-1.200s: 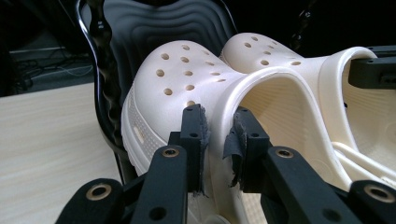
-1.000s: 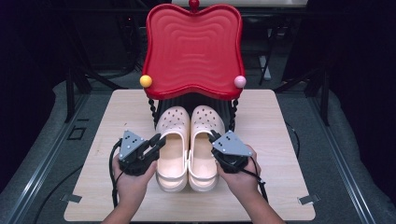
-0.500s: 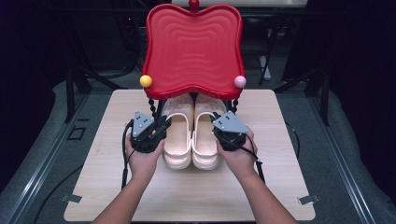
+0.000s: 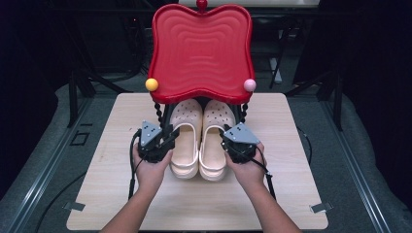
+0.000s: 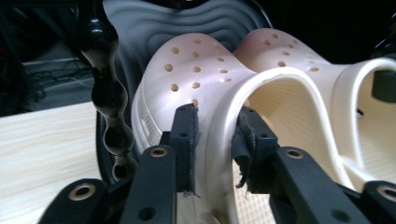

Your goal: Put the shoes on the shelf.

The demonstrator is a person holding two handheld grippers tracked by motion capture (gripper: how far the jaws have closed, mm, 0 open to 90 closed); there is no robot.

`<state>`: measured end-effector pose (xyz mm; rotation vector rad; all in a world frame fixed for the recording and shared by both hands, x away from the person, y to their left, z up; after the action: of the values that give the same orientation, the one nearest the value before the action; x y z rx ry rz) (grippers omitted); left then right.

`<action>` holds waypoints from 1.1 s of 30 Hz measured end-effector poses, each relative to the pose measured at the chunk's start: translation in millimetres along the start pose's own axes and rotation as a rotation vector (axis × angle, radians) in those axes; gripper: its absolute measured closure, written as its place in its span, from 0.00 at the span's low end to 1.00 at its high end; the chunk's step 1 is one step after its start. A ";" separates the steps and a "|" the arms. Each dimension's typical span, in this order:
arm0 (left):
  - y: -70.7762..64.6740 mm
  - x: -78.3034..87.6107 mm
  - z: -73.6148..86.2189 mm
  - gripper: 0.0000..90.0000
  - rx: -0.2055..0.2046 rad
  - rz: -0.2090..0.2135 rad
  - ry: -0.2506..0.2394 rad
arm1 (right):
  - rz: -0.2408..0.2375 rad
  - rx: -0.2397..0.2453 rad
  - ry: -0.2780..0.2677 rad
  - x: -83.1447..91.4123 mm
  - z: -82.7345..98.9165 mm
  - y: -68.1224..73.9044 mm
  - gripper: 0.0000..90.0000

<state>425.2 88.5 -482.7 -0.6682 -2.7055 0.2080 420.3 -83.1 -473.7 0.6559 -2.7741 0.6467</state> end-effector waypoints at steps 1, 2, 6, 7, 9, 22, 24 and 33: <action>0.3 0.3 0.2 0.77 0.001 -0.002 0.004 | -0.003 -0.008 0.007 1.0 0.4 0.4 0.81; 0.6 0.1 0.3 0.76 -0.001 -0.003 0.008 | -0.003 -0.019 0.010 1.6 0.6 0.4 0.80; 0.3 -0.2 0.0 0.72 0.022 0.008 0.020 | -0.012 -0.063 0.044 1.7 5.6 0.3 0.76; 1.4 -0.8 2.2 0.71 0.022 0.000 0.040 | -0.014 -0.067 0.060 1.3 7.7 0.1 0.74; 3.9 -3.0 6.9 0.68 0.025 -0.014 0.073 | -0.013 -0.077 0.080 1.5 10.3 0.1 0.72; 6.0 -3.3 11.4 0.74 0.021 -0.070 0.091 | 0.025 -0.162 0.120 0.0 19.8 0.6 0.76; 6.2 -2.6 9.9 0.80 0.016 -0.085 0.083 | 0.035 -0.161 0.127 1.3 19.9 -1.0 0.83; 3.1 -6.3 5.3 0.88 0.020 -0.087 0.059 | 0.057 -0.207 0.056 -0.8 14.7 -1.6 0.92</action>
<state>429.8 87.9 -490.3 -0.5414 -2.6657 0.1905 420.2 -90.9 -486.3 0.5089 -2.7660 0.3742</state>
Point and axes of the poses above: each handheld gripper's, and its own axes: x roughly backward along the jaws, z roughly out of its underside, y roughly to its left, the point moved 10 cm from there along -x, roughly forward along the jaws, and after that the axes turned 9 degrees about x, right-handed, at the moved point
